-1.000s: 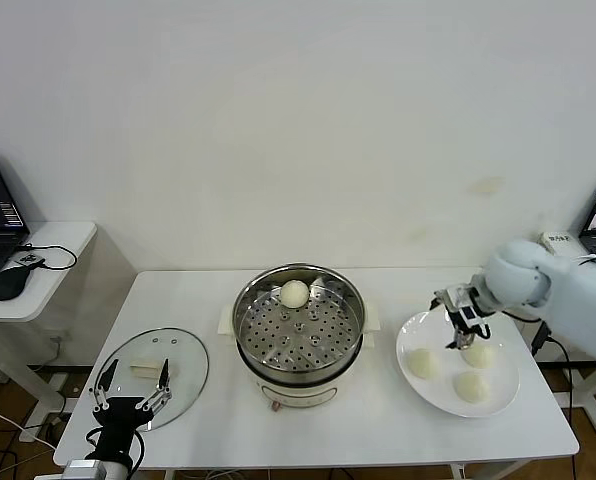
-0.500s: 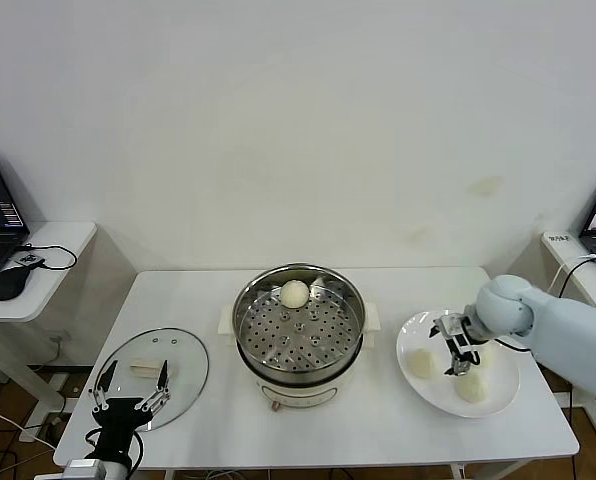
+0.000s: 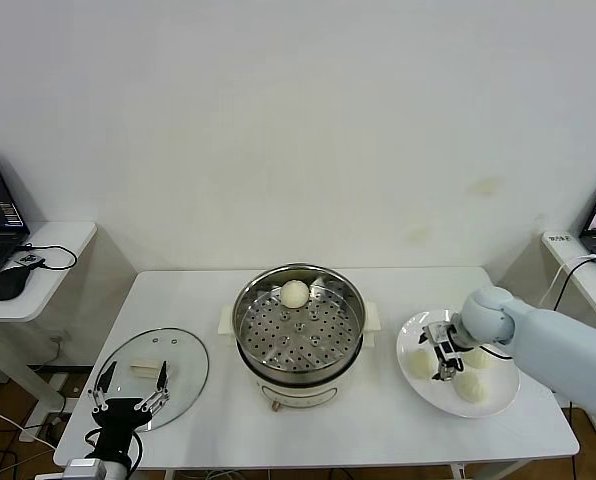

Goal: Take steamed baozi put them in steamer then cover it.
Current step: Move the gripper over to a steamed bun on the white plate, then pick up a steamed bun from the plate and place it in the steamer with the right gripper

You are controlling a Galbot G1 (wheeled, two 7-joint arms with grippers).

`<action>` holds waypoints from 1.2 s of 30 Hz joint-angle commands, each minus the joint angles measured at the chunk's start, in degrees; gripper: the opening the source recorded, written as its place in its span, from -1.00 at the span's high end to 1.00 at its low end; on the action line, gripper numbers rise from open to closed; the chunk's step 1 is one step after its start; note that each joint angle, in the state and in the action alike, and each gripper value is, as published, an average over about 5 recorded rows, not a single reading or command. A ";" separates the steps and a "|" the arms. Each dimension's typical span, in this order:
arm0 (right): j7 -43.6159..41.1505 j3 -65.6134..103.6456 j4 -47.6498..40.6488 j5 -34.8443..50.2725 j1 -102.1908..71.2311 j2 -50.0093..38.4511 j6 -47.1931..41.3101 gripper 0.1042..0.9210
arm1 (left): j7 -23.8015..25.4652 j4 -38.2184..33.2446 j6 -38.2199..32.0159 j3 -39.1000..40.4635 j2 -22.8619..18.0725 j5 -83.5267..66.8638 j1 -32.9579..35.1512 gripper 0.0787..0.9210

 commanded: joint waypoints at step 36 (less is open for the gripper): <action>-0.06 -21.50 7.65 25.96 48.17 8.66 -8.32 -0.26 | -0.12 -2.04 -0.09 0.87 0.40 -0.13 0.27 -0.77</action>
